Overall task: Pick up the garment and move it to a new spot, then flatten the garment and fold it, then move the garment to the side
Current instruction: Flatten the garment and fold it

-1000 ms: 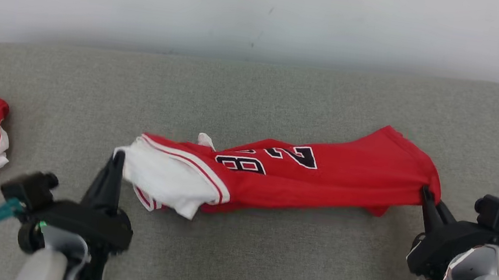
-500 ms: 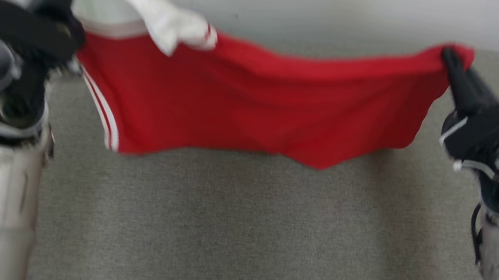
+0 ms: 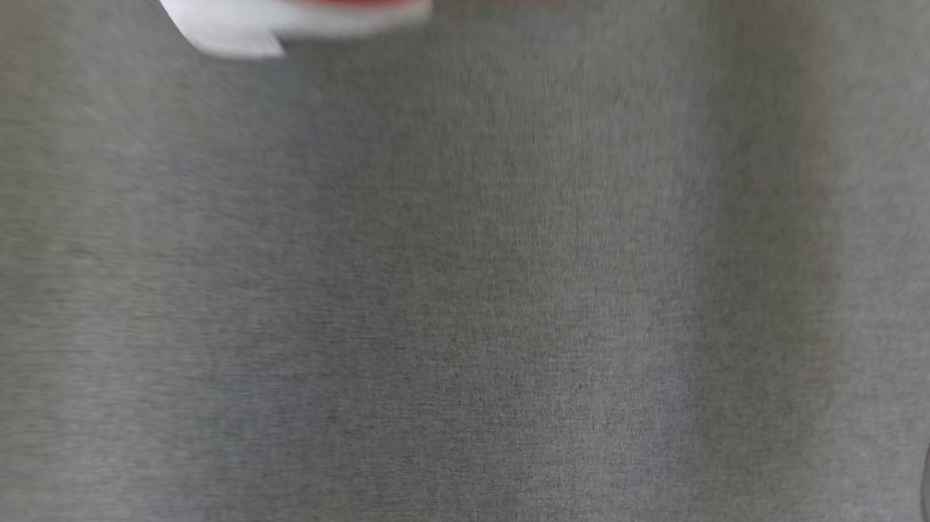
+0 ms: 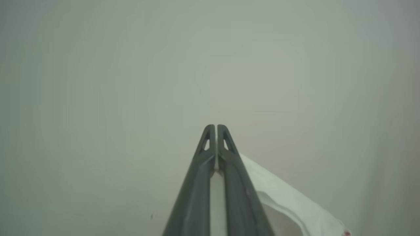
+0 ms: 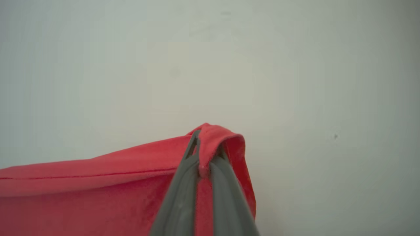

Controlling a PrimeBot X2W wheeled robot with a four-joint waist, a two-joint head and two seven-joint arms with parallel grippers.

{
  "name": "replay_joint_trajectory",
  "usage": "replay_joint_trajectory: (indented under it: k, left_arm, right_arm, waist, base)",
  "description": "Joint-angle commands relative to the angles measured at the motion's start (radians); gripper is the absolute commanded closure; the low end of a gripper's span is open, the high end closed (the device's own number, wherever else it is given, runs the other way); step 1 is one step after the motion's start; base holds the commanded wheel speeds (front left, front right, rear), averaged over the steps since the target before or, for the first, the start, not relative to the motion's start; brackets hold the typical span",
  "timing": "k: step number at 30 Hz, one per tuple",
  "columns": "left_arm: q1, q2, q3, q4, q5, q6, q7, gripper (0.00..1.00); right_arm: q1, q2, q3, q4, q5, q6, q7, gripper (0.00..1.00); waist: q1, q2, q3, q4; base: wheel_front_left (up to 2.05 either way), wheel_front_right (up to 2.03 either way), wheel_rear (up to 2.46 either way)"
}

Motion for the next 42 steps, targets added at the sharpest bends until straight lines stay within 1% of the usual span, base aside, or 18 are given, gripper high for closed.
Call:
replay_joint_trajectory:
  k: [1, 5, 6, 8, 10, 13, 16, 21, 25, 28, 31, 34, 37, 41, 42]
  left_arm:
    - [-0.043, 0.006, -0.002, 0.004, 0.017, -0.008, -0.024, 1.0]
    - [-0.175, 0.021, -0.015, 0.017, 0.051, -0.058, -0.142, 1.0]
    - [-0.199, 0.02, -0.015, 0.023, 0.058, -0.064, -0.172, 1.0]
    - [-0.239, 0.025, -0.032, 0.024, 0.085, -0.087, -0.215, 1.0]
    - [-0.262, 0.01, -0.037, 0.023, 0.078, -0.105, -0.238, 1.0]
    - [-0.215, -0.002, -0.05, 0.034, 0.07, -0.126, -0.252, 1.0]
    - [-0.137, -0.01, -0.058, 0.037, 0.052, -0.135, -0.257, 1.0]
    - [0.048, -0.023, -0.069, 0.009, -0.009, -0.144, -0.259, 1.0]
    - [0.225, -0.046, -0.077, -0.034, -0.105, -0.143, -0.241, 1.0]
    - [0.381, -0.062, -0.077, -0.107, -0.187, -0.144, -0.225, 1.0]
    - [0.566, -0.082, -0.077, -0.18, -0.255, -0.143, -0.196, 1.0]
    - [0.752, -0.106, -0.083, -0.255, -0.301, -0.128, -0.167, 1.0]
    - [0.919, -0.135, -0.096, -0.316, -0.345, -0.119, -0.145, 1.0]
    - [1.118, -0.173, -0.117, -0.353, -0.4, -0.108, -0.13, 1.0]
    - [1.118, -0.173, -0.117, -0.353, -0.4, -0.108, -0.13, 1.0]
  right_arm:
    - [-0.026, 0.004, -0.01, 0.015, -0.011, -0.002, -0.038, 1.0]
    - [-0.124, 0.011, -0.028, 0.065, -0.04, -0.002, -0.187, 1.0]
    - [-0.142, 0.011, -0.036, 0.077, -0.039, -0.002, -0.216, 1.0]
    - [-0.162, -0.009, -0.028, 0.099, -0.064, -0.002, -0.266, 1.0]
    - [-0.172, -0.026, -0.019, 0.12, -0.076, -0.002, -0.294, 1.0]
    - [-0.149, -0.041, 0.01, 0.152, -0.089, -0.002, -0.317, 1.0]
    - [-0.106, -0.049, 0.063, 0.185, -0.096, -0.002, -0.327, 1.0]
    - [-0.006, -0.082, 0.178, 0.209, -0.058, -0.002, -0.333, 1.0]
    - [0.11, -0.12, 0.271, 0.197, 0.0, -0.002, -0.328, 1.0]
    - [0.195, -0.158, 0.327, 0.174, 0.055, -0.002, -0.304, 1.0]
    - [0.295, -0.189, 0.357, 0.158, 0.108, -0.002, -0.272, 1.0]
    - [0.377, -0.213, 0.376, 0.14, 0.147, -0.002, -0.226, 1.0]
    - [0.456, -0.245, 0.417, 0.12, 0.154, -0.002, -0.177, 1.0]
    - [0.566, -0.252, 0.42, 0.118, 0.178, -0.002, -0.139, 1.0]
    - [0.566, -0.252, 0.42, 0.118, 0.178, -0.002, -0.139, 1.0]
  waist:
    - [-0.0005, -0.0003, 0.178, -0.07]
    - [-0.0005, -0.0003, 0.219, -0.077]
    - [-0.0005, -0.0003, 0.226, -0.078]
    - [-0.0005, -0.0003, 0.238, -0.079]
    - [-0.0005, -0.0003, 0.257, -0.076]
    - [-0.0005, -0.0003, 0.285, -0.062]
    - [-0.0005, -0.0003, 0.292, -0.053]
    - [-0.0005, -0.0003, 0.254, -0.02]
    - [-0.0005, -0.0003, 0.182, 0.009]
    - [-0.0005, -0.0003, 0.115, 0.028]
    - [-0.0005, -0.0003, 0.038, 0.045]
    - [-0.0005, -0.0003, -0.034, 0.061]
    - [-0.0005, -0.0003, -0.098, 0.073]
    - [-0.0005, -0.0003, -0.178, 0.088]
    - [-0.0005, -0.0003, -0.178, 0.088]
  base:
    - [0.0, 0.0, 0.0]
    - [0.0, 0.0, 0.0]
    - [0.0, 0.0, 0.0]
    - [0.0, 0.0, 0.0]
    - [0.0, 0.0, 0.0]
    - [0.0, 0.0, 0.0]
    - [0.0, 0.0, 0.0]
    - [0.0, 0.0, 0.0]
    - [0.0, 0.0, 0.0]
    - [0.0, 0.0, 0.0]
    - [0.0, 0.0, 0.0]
    - [0.0, 0.0, 0.0]
    - [0.0, 0.0, 0.0]
    - [0.0, 0.0, 0.0]
    - [0.0, 0.0, 0.0]
